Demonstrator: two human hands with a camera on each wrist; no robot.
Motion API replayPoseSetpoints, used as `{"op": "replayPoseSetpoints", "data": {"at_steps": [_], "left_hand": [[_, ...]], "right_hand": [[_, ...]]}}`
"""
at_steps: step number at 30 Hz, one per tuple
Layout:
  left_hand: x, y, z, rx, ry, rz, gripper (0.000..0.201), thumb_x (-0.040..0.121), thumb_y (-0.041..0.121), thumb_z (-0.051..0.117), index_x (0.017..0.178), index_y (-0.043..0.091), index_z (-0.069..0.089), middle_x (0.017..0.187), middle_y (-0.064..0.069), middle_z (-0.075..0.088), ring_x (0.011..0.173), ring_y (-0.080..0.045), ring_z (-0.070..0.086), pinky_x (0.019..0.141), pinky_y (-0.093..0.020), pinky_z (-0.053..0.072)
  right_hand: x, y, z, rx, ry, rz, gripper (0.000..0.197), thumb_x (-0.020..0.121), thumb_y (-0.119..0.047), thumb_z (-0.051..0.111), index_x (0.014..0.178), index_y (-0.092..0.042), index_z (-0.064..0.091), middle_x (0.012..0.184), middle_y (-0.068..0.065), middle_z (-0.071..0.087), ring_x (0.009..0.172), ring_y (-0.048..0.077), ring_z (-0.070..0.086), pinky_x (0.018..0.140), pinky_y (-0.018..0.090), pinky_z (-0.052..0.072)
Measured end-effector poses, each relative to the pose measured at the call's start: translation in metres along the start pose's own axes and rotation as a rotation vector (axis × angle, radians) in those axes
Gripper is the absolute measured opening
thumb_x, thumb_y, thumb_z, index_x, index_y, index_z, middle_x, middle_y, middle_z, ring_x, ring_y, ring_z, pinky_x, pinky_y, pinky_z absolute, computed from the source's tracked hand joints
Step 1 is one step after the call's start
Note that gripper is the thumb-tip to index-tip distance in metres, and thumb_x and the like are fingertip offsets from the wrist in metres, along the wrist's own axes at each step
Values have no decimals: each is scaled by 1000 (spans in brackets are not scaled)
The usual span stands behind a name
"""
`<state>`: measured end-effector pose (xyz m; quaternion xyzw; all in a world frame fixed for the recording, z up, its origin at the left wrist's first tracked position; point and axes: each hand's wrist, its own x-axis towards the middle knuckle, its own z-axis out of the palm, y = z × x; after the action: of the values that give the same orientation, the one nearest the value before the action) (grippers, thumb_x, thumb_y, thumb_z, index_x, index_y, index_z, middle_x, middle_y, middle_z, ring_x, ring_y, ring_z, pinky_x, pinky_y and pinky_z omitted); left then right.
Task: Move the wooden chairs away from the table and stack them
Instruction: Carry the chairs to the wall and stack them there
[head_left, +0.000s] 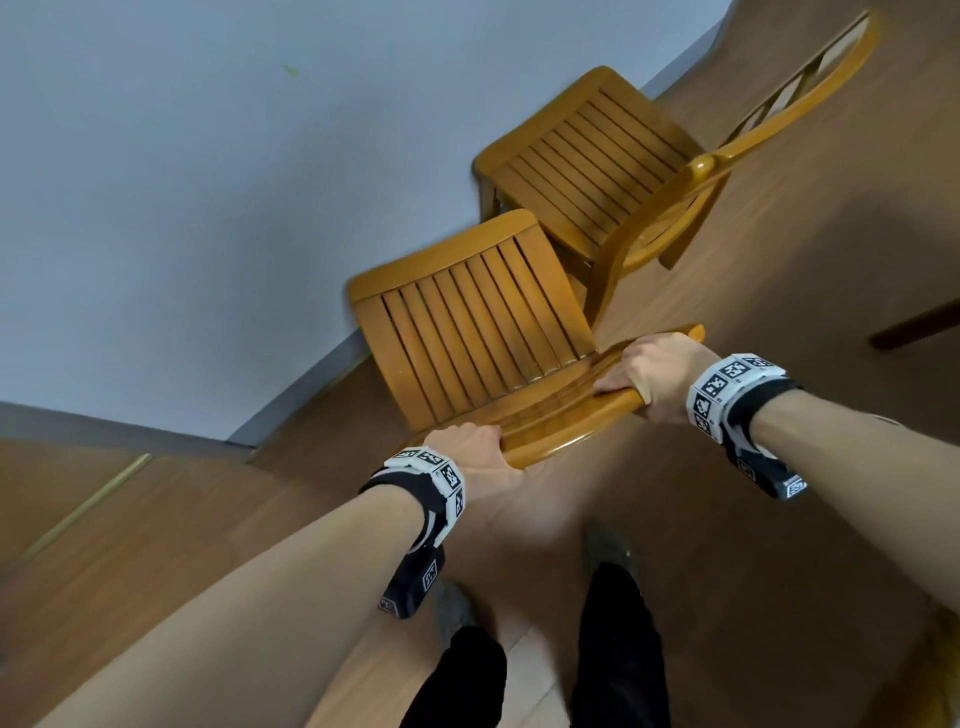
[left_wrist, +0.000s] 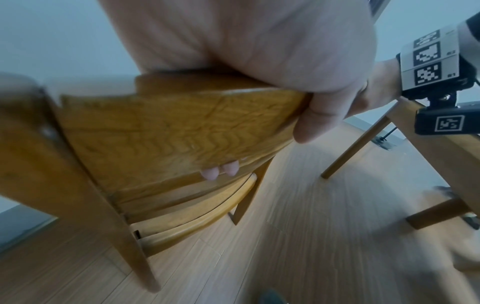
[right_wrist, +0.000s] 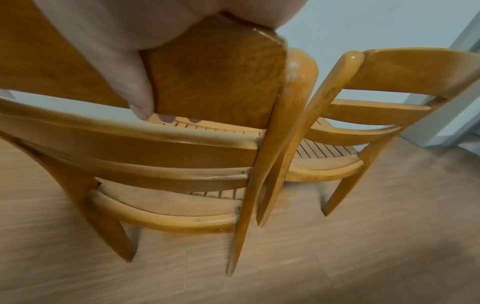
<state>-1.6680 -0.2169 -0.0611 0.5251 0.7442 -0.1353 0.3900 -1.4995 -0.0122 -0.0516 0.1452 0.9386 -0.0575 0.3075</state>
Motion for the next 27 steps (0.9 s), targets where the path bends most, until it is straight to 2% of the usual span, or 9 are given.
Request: {"op": "replayPoseSetpoints", "data": {"at_steps": [3, 7, 10, 12, 15, 18, 22, 24, 27], "left_hand": [[13, 15, -11, -36, 8, -45, 53, 70, 66, 43, 103, 27, 56, 88, 2, 62, 80, -22, 61, 72, -33, 48], [41, 40, -31, -111, 4, -105, 39, 73, 60, 51, 96, 28, 54, 83, 4, 61, 78, -20, 61, 70, -32, 49], [69, 55, -51, -152, 11, -135, 35, 72, 57, 52, 91, 28, 53, 83, 3, 62, 75, -20, 62, 67, -32, 51], [88, 65, -64, -180, 13, -149, 37, 71, 56, 52, 94, 27, 54, 85, 2, 62, 75, -21, 62, 69, -34, 53], [111, 74, -86, -190, 22, -176, 41, 71, 54, 53, 100, 25, 56, 87, 1, 62, 77, -21, 61, 74, -37, 54], [122, 70, -103, -142, 29, -173, 43, 72, 53, 53, 104, 25, 59, 87, 3, 63, 77, -20, 61, 76, -38, 55], [124, 70, -108, -82, -15, -168, 45, 71, 55, 52, 105, 26, 60, 86, 3, 62, 77, -21, 61, 74, -38, 55], [122, 73, -108, -63, -29, -162, 45, 72, 54, 52, 106, 25, 59, 86, 3, 61, 77, -21, 60, 73, -36, 54], [118, 76, -111, -69, -40, -160, 47, 75, 56, 53, 110, 24, 59, 86, 3, 60, 77, -21, 60, 74, -35, 55]], "right_hand": [[12, 31, -3, -39, 12, -53, 36, 75, -50, 50, 110, -48, 51, 93, -18, 67, 91, 14, 63, 85, 40, 54], [28, 73, -19, -78, 21, -44, 39, 74, -48, 47, 112, -50, 56, 95, -20, 69, 97, 13, 64, 96, 41, 49], [43, 106, -38, -68, 32, -11, 32, 79, -46, 52, 110, -53, 57, 94, -19, 68, 94, 16, 64, 88, 42, 53], [55, 128, -50, -75, 33, 27, 31, 81, -42, 53, 108, -57, 55, 90, -17, 66, 90, 19, 62, 82, 42, 55], [75, 152, -67, -84, 41, 44, 38, 80, -38, 52, 110, -60, 55, 90, -15, 65, 89, 20, 61, 81, 42, 55], [89, 165, -80, -119, 32, 8, 36, 79, -37, 53, 108, -59, 56, 89, -15, 65, 85, 19, 62, 77, 40, 56], [93, 173, -82, -185, 24, -69, 18, 83, -38, 56, 97, -50, 57, 83, -14, 61, 77, 14, 60, 70, 36, 55], [90, 173, -77, -197, 38, -86, 13, 83, -38, 57, 93, -47, 57, 81, -14, 60, 77, 13, 58, 70, 35, 54], [89, 171, -79, -175, 24, -78, 18, 83, -41, 54, 98, -51, 57, 83, -13, 60, 80, 15, 59, 74, 37, 54]]}}
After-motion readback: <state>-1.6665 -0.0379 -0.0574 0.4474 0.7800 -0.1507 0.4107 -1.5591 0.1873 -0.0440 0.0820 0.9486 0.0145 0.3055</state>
